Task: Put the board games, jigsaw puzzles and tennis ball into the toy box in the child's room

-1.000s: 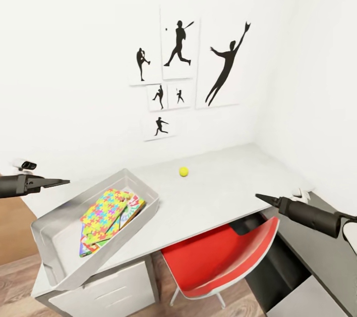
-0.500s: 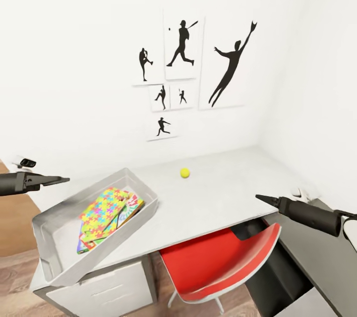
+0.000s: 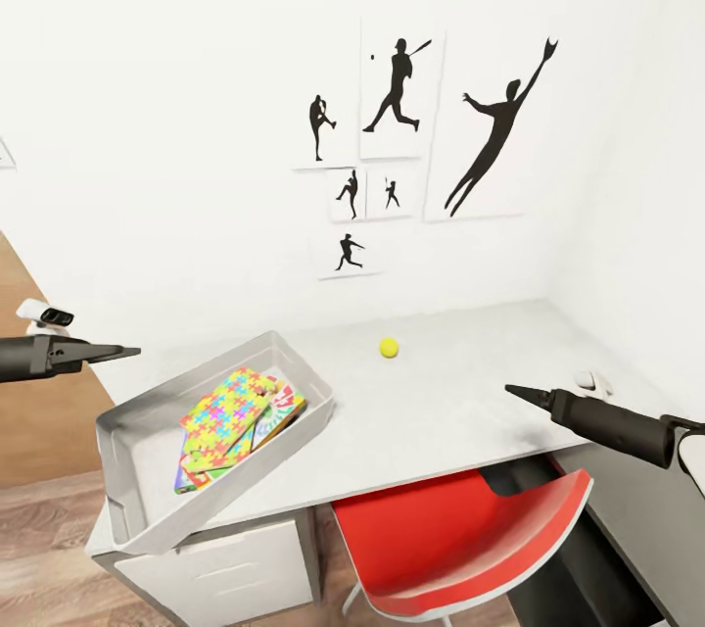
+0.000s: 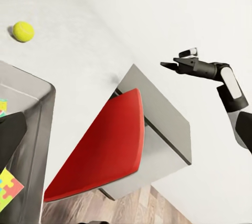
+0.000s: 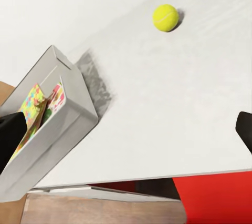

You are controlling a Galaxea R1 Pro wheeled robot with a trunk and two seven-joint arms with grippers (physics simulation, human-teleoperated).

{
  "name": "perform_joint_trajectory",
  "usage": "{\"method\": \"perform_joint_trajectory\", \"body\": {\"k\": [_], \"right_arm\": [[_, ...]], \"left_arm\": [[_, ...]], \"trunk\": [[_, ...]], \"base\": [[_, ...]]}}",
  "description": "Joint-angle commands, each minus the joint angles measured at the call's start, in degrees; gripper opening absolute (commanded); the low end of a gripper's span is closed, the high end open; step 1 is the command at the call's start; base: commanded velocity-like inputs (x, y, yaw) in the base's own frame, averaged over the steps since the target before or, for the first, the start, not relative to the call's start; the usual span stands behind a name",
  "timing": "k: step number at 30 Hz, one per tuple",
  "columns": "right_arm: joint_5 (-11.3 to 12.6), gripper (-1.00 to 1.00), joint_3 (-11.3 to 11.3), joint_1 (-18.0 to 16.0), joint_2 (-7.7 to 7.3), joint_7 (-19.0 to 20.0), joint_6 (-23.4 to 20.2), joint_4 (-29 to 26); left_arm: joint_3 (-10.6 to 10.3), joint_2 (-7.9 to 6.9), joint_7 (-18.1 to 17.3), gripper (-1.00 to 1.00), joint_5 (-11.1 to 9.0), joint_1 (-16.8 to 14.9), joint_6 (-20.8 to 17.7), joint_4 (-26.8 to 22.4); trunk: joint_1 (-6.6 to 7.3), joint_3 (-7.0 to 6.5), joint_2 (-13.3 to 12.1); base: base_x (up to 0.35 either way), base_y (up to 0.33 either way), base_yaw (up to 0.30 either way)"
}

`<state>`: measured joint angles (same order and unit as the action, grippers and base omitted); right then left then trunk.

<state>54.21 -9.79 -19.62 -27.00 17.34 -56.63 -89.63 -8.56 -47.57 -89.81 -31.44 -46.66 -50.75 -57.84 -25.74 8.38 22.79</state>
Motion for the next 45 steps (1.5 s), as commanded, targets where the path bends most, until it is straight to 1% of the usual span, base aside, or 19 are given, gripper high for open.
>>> {"method": "perform_joint_trajectory", "body": {"k": [1, 10, 14, 21, 30, 35, 45], "right_arm": [[-0.5, 1.00, -0.1, -0.1, 0.00, 0.6, -0.2, 0.0], [-0.6, 1.00, -0.1, -0.1, -0.06, 0.6, -0.3, 0.0], [-0.6, 1.00, -0.1, -0.1, -0.28, 0.5, -0.4, 0.0], [-0.7, 1.00, -0.1, -0.1, -0.37, -0.2, -0.9, 0.0], [-0.7, 1.00, -0.1, -1.8, -0.03, -1.5, -1.2, 0.0], [-0.7, 1.00, -0.1, -2.0, 0.01, -1.7, -2.0, 0.0], [-0.7, 1.00, 0.0, -2.1, -0.04, -1.9, -2.2, 0.0]], "left_arm": [[-0.2, -0.07, -0.2, 1.00, -0.2, -0.1, -0.6, 0.0], [-0.2, -0.12, -0.2, 1.00, -0.1, -0.1, -0.7, -0.1], [-0.1, -0.14, -0.2, 1.00, -0.1, -0.1, -0.8, -0.1], [0.9, -0.15, -0.2, 1.00, -0.1, -0.1, -1.0, -0.1], [1.2, -0.15, -0.2, 1.00, -0.1, -0.1, -1.3, -0.1], [1.5, -0.15, -0.2, 1.00, -0.2, -0.1, -1.3, -0.2], [1.5, -0.10, -0.2, 1.00, -0.1, -0.1, -1.3, -0.2]], "trunk": [[-0.04, 0.13, 0.1], [-0.04, 0.13, 0.1], [-0.04, 0.12, 0.1], [-0.04, 0.02, 0.1], [-0.04, -0.12, 0.1], [-0.04, -0.13, 0.1], [-0.04, -0.13, 0.1]], "base": [[0.002, -0.001, 0.019], [0.001, -0.003, 0.006], [0.001, -0.125, 0.024], [0.104, -0.223, 0.203], [0.131, -0.053, 0.245], [0.019, -0.006, 0.065], [0.003, -0.035, 0.009]]}}
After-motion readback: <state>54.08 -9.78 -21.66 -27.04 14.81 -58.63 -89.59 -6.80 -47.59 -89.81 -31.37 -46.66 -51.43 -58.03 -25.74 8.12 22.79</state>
